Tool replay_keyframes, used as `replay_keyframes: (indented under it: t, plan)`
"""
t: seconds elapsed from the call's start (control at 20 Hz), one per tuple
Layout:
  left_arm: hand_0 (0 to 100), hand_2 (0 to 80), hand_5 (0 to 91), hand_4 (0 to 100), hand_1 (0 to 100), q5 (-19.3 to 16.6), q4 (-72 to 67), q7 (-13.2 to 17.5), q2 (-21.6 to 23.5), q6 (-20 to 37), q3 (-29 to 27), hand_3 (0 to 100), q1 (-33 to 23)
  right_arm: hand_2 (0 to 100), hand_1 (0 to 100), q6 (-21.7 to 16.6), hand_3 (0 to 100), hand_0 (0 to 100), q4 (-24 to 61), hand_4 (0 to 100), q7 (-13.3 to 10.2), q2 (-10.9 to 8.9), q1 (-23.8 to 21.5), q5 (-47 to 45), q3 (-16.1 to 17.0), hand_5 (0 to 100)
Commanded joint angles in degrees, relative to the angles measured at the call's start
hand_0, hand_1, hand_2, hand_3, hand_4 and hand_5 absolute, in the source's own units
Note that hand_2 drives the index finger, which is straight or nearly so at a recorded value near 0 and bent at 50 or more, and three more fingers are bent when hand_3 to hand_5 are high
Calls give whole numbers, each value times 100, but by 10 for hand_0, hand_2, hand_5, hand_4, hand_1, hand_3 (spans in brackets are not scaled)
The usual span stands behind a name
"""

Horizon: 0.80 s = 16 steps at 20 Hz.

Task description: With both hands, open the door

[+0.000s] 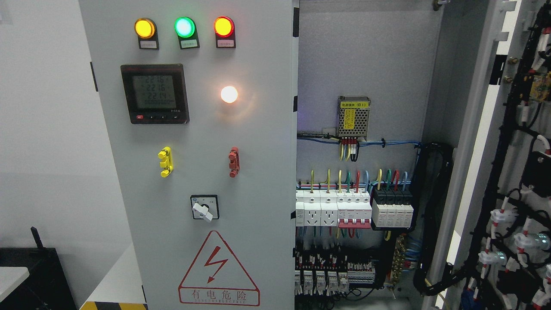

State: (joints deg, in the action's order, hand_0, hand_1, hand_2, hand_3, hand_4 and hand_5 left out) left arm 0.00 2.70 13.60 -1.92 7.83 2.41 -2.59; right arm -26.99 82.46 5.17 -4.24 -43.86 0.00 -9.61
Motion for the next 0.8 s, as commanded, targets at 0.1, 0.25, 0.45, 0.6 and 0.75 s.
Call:
replay_keyframes:
  t: [0.1, 0.25, 0.45, 0.6, 0.75]
  plan:
    - [0, 0, 0, 0, 0, 123, -15, 11, -27, 8, -21, 0, 48, 0, 0, -419, 0, 383, 2643, 0, 1, -508, -219, 35, -155, 0]
    - [0, 0, 0, 0, 0, 123, -24, 11, -36, -1, -21, 0, 48, 0, 0, -807, 0, 383, 2713, 0, 1, -517, -131, 18, -314, 0]
    - [0, 0, 0, 0, 0, 123, -24, 11, -36, -1, -21, 0, 48, 0, 0, -992, 0, 383, 2784, 0, 1, -473, 263, 9, -323, 0]
    - [0, 0, 0, 0, 0, 123, -24, 11, -36, -1, -21, 0, 48, 0, 0, -975, 0, 383, 2793, 0, 1, -429, 755, 9, -323, 0]
    - [0, 0, 0, 0, 0, 123, -24, 11, -36, -1, -21, 0, 48, 0, 0, -809, 0, 383, 2775, 0, 1, -324, 1300, 9, -323, 0]
